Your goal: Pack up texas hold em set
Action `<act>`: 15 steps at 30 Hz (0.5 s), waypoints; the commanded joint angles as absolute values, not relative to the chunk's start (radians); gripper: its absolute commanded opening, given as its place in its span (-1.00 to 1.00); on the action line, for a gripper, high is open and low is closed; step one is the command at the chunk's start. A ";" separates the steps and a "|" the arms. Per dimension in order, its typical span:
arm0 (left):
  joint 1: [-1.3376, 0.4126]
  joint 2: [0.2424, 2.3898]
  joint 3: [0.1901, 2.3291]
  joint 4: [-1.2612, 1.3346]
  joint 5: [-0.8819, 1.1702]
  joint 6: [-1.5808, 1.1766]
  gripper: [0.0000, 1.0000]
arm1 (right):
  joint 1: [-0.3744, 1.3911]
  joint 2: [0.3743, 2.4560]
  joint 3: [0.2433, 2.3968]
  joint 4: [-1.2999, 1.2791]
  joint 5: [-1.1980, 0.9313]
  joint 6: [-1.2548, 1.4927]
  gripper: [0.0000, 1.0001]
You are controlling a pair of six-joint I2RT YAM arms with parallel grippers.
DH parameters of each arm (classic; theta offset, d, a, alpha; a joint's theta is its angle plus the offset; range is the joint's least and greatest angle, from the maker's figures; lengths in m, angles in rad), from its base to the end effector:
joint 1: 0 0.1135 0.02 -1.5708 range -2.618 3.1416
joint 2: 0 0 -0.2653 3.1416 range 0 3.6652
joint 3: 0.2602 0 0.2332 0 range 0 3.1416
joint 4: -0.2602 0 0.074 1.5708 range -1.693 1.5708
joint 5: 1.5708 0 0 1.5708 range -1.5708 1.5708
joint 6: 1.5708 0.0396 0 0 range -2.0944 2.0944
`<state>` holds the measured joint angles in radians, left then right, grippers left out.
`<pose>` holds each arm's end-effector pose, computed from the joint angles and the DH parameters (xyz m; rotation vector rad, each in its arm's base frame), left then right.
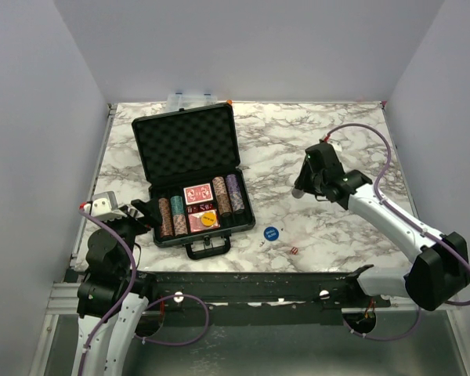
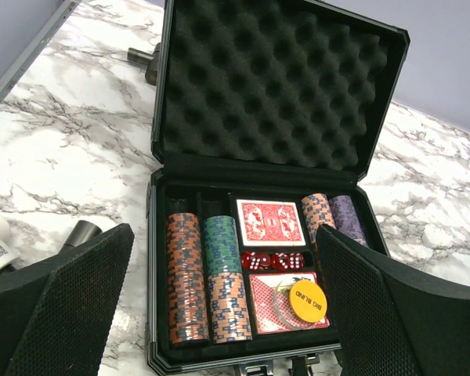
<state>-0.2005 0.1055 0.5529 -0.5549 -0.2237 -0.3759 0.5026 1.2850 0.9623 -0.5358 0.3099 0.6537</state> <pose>0.0462 -0.0004 0.2809 -0.3146 1.6519 -0.2468 0.2257 0.1103 0.2689 0.3174 2.3614 0.1724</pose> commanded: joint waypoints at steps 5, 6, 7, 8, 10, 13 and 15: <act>-0.206 0.097 0.542 -0.540 -0.202 -0.360 0.97 | 0.510 1.343 1.130 -0.496 0.143 0.669 -0.99; -0.206 0.097 0.543 -0.540 -0.202 -0.360 0.97 | 0.517 1.354 1.148 -0.492 0.129 0.673 -0.99; -0.206 0.097 0.543 -0.540 -0.204 -0.360 0.98 | 0.522 1.363 1.163 -0.485 0.117 0.676 -0.99; -0.206 0.097 0.543 -0.540 -0.203 -0.360 0.97 | 0.531 1.374 1.179 -0.476 0.104 0.679 -0.99; -0.206 0.099 0.543 -0.540 -0.204 -0.360 0.97 | 0.550 1.395 1.211 -0.459 0.084 0.689 -0.99; -0.206 0.102 0.543 -0.539 -0.204 -0.359 0.98 | 0.585 1.434 1.258 -0.436 0.060 0.693 -0.99; -0.206 0.102 0.543 -0.539 -0.203 -0.359 0.98 | 0.612 1.466 1.291 -0.428 0.046 0.693 -0.99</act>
<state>-0.2008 0.1055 0.5526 -0.5549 -0.2237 -0.3756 0.5663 1.4284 1.2053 -0.5137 0.1177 0.6735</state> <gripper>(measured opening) 0.987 0.448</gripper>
